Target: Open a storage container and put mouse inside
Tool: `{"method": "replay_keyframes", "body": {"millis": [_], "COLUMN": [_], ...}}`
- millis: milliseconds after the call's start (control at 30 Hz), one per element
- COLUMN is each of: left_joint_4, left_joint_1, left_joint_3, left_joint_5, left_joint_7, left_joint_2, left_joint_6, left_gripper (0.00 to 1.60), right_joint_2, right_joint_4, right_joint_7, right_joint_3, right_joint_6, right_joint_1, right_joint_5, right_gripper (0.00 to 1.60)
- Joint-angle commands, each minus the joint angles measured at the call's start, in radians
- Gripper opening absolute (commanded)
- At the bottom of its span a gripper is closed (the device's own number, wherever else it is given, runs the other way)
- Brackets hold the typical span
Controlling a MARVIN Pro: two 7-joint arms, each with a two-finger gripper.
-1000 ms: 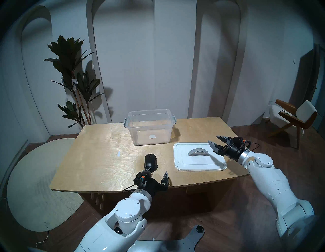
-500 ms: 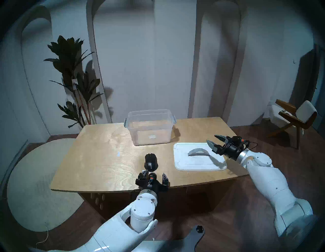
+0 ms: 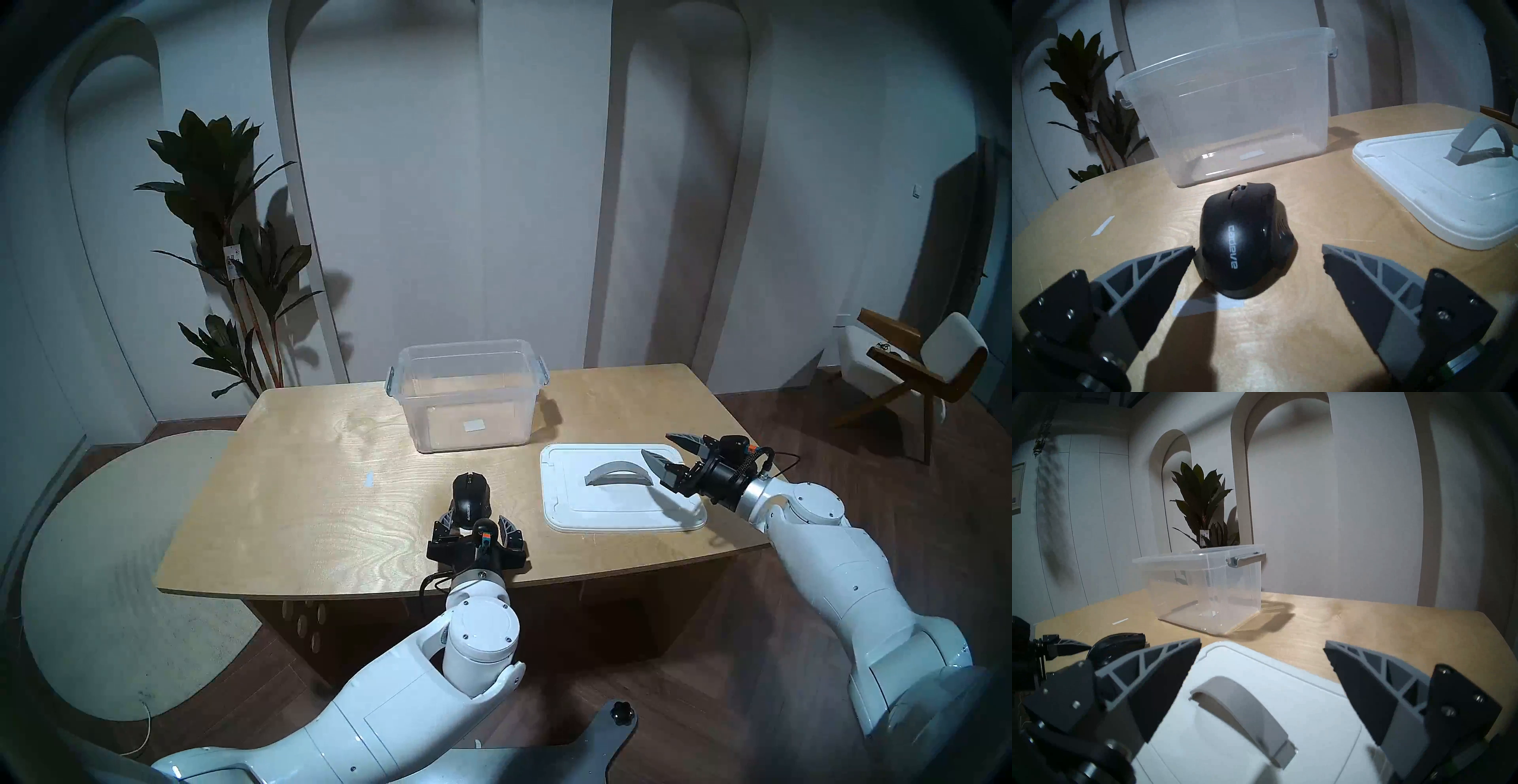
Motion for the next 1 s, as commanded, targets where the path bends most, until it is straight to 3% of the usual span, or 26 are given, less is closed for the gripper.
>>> {"method": "replay_keyframes", "body": {"millis": [0,100,500,600,633,767,967], "left_joint_4": [0.040,0.075,0.247,0.293,0.289,0.317,0.271], "left_joint_1": [-0.075,-0.090,-0.203,-0.223,-0.218,-0.219,-0.189], "left_joint_3": [0.052,0.051,0.154,0.176,0.177,0.183,0.223], "left_joint_5": [-0.063,-0.092,-0.213,-0.234,-0.233,-0.209,-0.182], "left_joint_7": [0.129,0.175,0.410,0.420,0.377,0.359,0.345], "left_joint_2": [-0.028,-0.049,-0.130,-0.147,-0.142,-0.143,-0.041], "left_joint_6": [-0.046,-0.067,-0.192,-0.224,-0.238,-0.234,-0.235], "left_gripper": [1.60,1.60,1.60,1.60,1.60,1.60,1.60], "right_joint_2": [-0.008,-0.011,-0.035,-0.041,-0.043,-0.050,-0.055], "right_joint_4": [0.020,0.034,0.113,0.139,0.149,0.176,0.197], "right_joint_7": [0.023,0.033,0.096,0.117,0.126,0.147,0.163], "right_joint_3": [-0.001,-0.002,-0.001,-0.002,-0.002,-0.003,-0.001], "right_joint_6": [-0.026,-0.033,-0.073,-0.086,-0.091,-0.103,-0.111], "right_joint_1": [0.046,0.054,0.102,0.117,0.123,0.138,0.150], "right_joint_5": [-0.007,-0.012,-0.026,-0.026,-0.026,-0.027,-0.028], "right_gripper": [1.60,1.60,1.60,1.60,1.60,1.60,1.60]}}
